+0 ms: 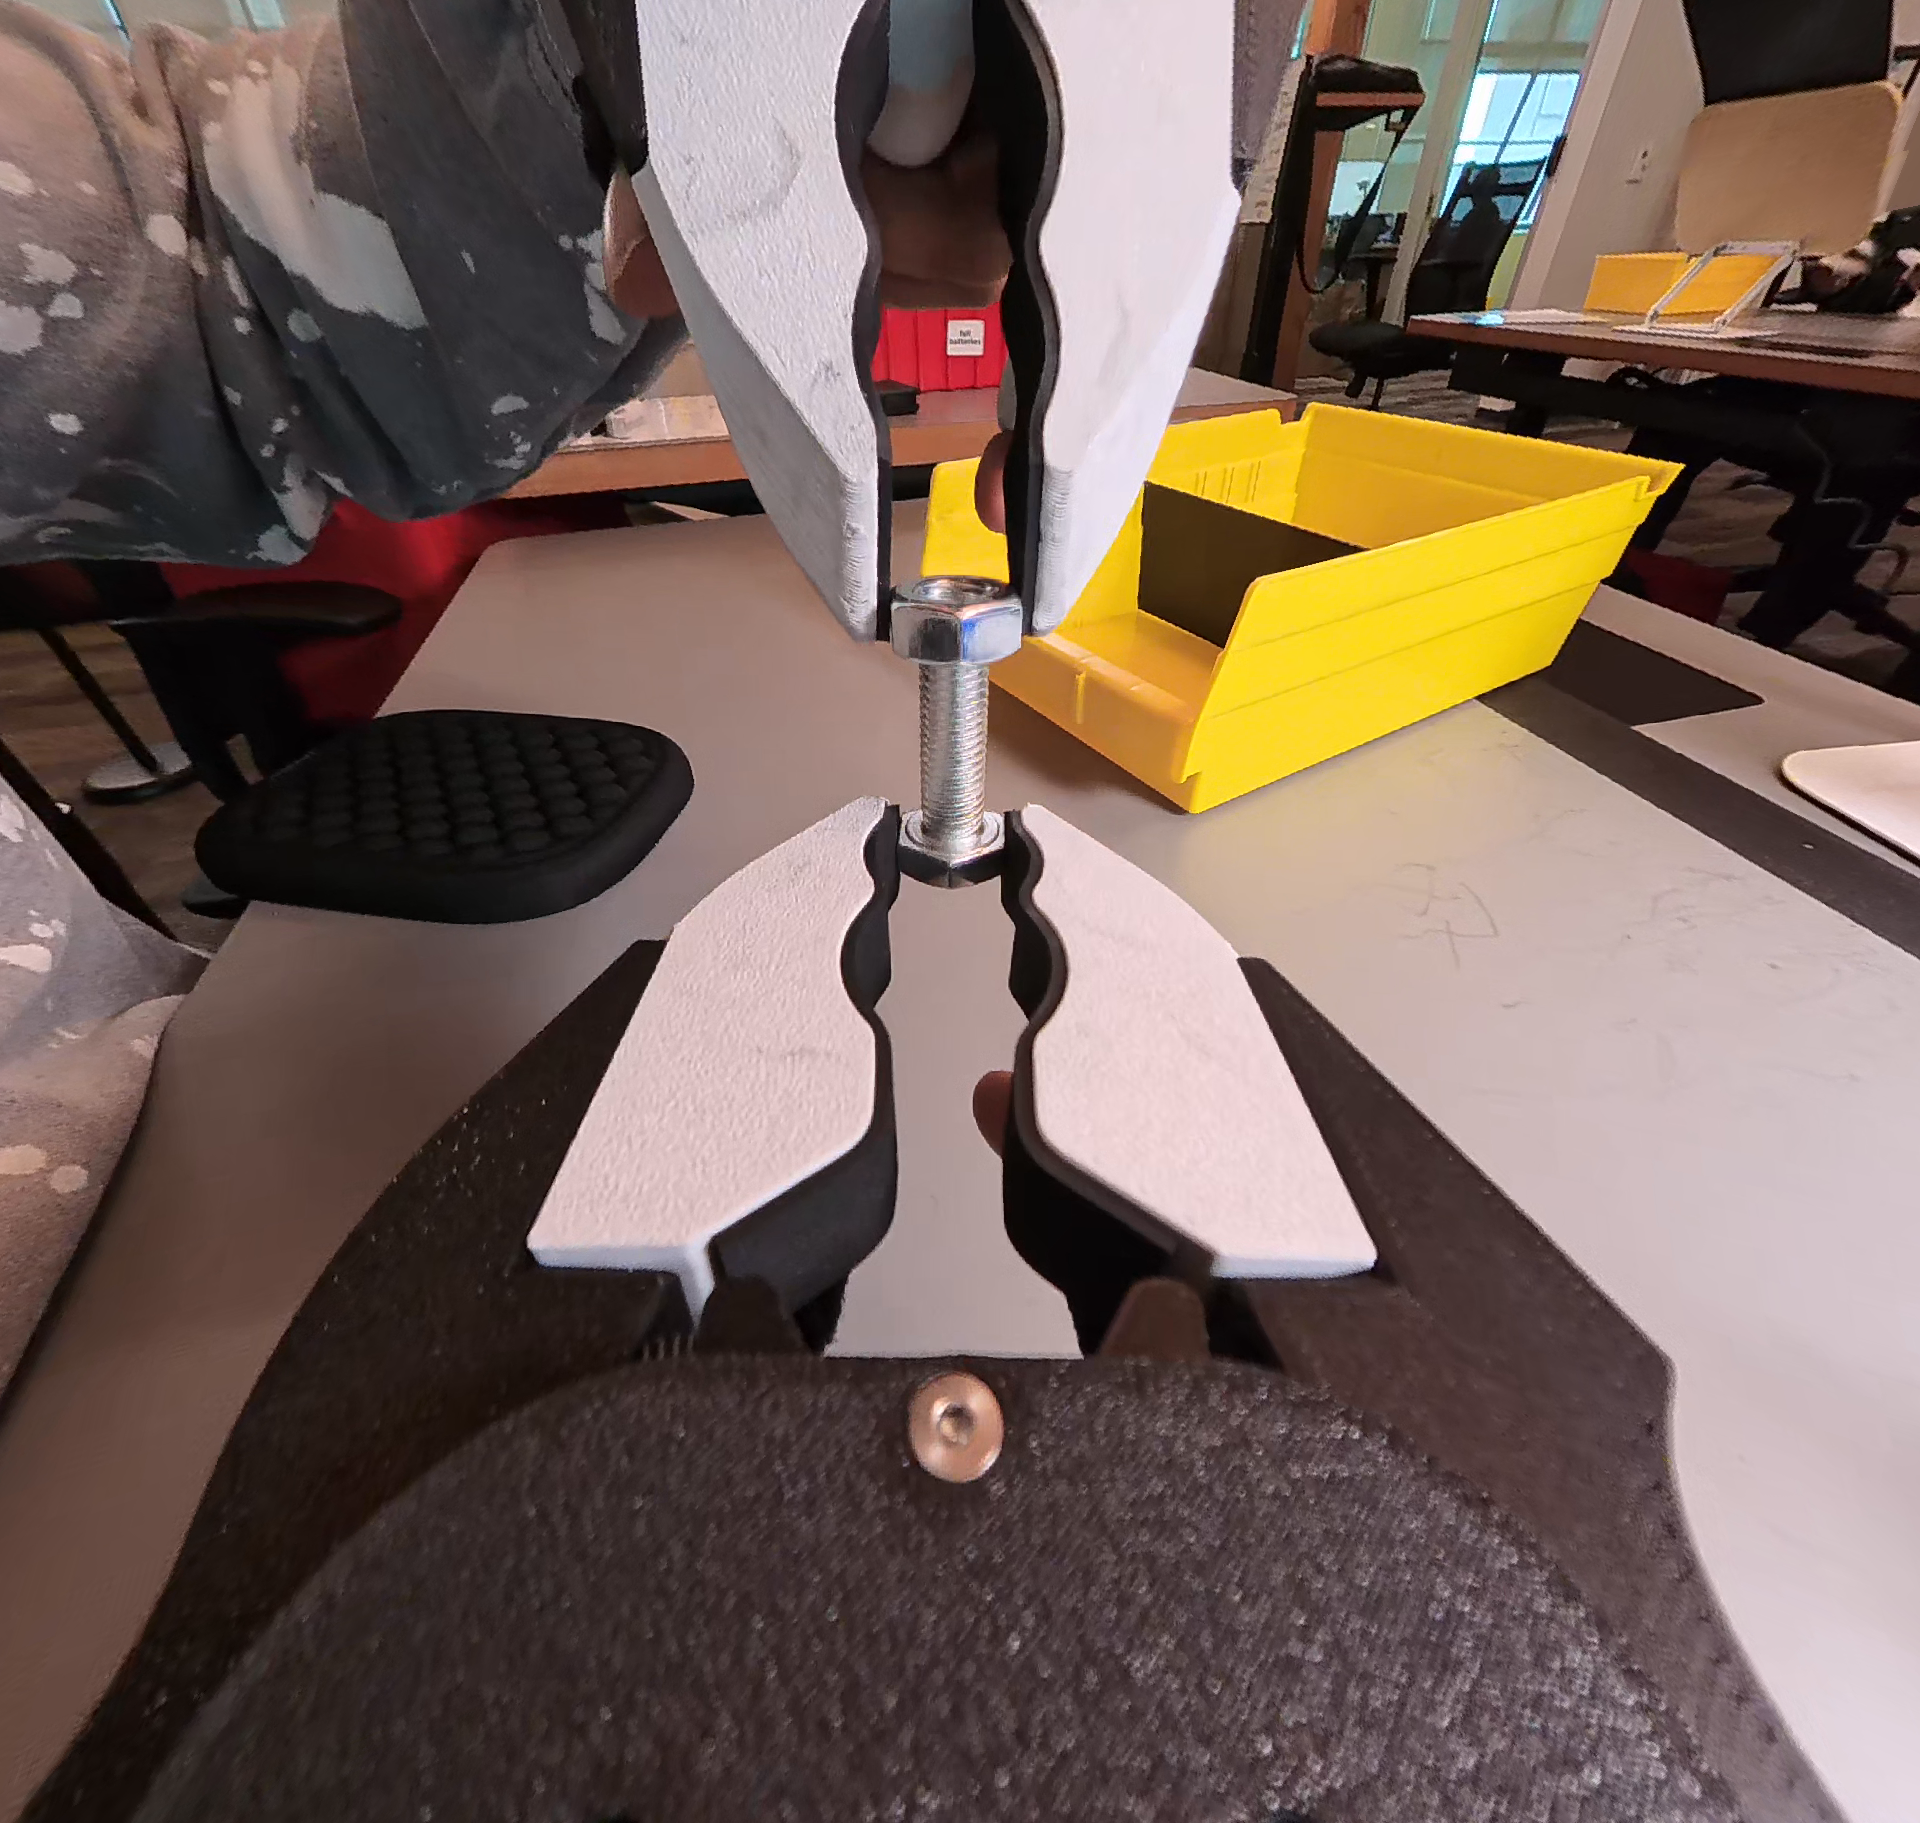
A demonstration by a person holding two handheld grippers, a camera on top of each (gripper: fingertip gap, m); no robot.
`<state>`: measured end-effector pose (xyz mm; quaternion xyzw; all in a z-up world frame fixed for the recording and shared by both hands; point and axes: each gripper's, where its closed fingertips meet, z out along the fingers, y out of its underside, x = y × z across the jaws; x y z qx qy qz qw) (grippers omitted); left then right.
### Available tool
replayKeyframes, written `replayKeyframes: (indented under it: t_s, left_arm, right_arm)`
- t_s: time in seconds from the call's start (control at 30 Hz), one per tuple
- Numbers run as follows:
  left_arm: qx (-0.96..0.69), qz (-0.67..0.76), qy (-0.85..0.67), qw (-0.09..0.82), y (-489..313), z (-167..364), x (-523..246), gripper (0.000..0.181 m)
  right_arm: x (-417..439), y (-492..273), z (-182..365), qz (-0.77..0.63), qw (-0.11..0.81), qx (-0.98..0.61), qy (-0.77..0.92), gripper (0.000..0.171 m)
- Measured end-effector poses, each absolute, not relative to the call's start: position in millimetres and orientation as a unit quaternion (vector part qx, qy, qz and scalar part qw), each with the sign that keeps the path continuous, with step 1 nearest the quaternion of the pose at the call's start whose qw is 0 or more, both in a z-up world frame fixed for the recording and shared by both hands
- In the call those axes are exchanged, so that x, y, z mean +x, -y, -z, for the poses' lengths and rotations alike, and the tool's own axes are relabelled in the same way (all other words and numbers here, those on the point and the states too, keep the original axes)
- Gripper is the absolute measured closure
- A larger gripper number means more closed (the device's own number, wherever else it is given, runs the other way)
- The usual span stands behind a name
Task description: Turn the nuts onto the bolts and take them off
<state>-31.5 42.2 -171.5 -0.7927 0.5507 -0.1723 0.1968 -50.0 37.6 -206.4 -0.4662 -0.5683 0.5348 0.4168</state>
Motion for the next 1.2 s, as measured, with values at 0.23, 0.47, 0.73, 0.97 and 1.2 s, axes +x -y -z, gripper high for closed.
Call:
replayKeyframes:
  t_s: [0.23, 0.47, 0.73, 0.97, 1.2]
  left_arm:
    - [-0.791, 0.186, -0.543, 0.21, -42.0, 171.9, -32.5, 0.159]
    - [-0.782, 0.22, -0.513, 0.277, -45.0, 161.2, -35.3, 0.153]
    - [-0.723, 0.322, -0.397, 0.466, -49.6, 150.3, -29.7, 0.154]
    - [-0.686, 0.341, -0.346, 0.542, -59.2, 159.7, -23.9, 0.155]
    - [-0.676, 0.347, -0.339, 0.555, -62.0, 165.3, -16.5, 0.158]
  right_arm:
    - [-49.7, -38.1, 205.4, -0.537, 0.419, -0.465, 0.566, 0.153]
    - [-49.0, -41.1, 204.4, -0.538, 0.423, -0.467, 0.56, 0.153]
    - [-46.4, -51.8, 197.2, -0.542, 0.447, -0.472, 0.532, 0.153]
    - [-46.9, -54.8, 196.8, -0.541, 0.458, -0.475, 0.522, 0.153]
    - [-47.8, -55.1, 202.3, -0.536, 0.452, -0.478, 0.53, 0.152]
